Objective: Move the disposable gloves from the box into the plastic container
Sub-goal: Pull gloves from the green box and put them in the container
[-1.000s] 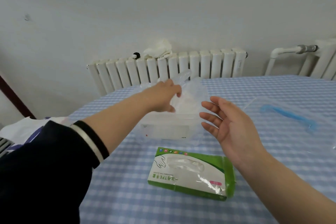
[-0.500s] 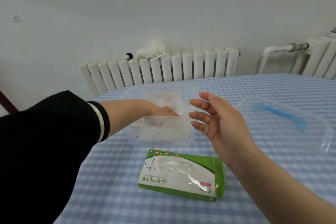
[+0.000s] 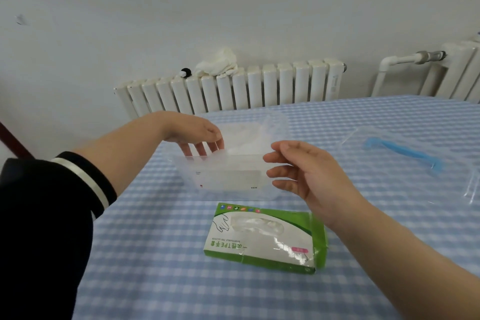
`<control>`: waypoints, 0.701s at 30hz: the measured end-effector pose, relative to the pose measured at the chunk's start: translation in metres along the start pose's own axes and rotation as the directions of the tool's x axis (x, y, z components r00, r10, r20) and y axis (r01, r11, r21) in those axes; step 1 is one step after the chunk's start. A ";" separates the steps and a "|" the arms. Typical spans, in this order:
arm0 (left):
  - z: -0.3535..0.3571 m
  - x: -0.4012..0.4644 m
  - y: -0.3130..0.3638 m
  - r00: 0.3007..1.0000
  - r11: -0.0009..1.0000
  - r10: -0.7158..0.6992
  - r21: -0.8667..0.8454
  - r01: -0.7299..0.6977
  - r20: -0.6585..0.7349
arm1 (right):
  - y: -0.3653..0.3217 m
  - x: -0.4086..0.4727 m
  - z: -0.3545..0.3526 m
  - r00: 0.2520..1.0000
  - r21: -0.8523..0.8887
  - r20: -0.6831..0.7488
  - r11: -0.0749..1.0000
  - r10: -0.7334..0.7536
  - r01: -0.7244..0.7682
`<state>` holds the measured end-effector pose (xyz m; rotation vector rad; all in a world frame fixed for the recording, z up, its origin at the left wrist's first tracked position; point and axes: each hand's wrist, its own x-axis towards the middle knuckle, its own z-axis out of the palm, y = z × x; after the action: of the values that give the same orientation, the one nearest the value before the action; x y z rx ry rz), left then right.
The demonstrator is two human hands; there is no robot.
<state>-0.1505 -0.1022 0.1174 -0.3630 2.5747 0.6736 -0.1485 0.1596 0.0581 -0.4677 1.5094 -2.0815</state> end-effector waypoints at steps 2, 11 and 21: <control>0.006 -0.002 -0.007 0.967 0.994 0.064 -0.069 -0.084 -0.248 | 0.006 0.000 0.002 0.997 -0.217 0.073 0.976 0.004 0.012; 0.126 -0.055 -0.001 0.302 0.748 0.549 0.297 -0.593 -0.779 | 0.044 0.005 -0.004 0.925 -0.866 0.344 0.436 0.162 0.246; 0.193 -0.034 -0.035 0.833 0.915 0.379 0.028 -0.403 -0.402 | 0.062 0.013 -0.005 0.908 -0.861 0.399 0.391 0.126 0.324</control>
<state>-0.0400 -0.0275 -0.0301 0.0269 3.0700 0.8953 -0.1487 0.1404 -0.0025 -1.3386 2.2789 -0.8361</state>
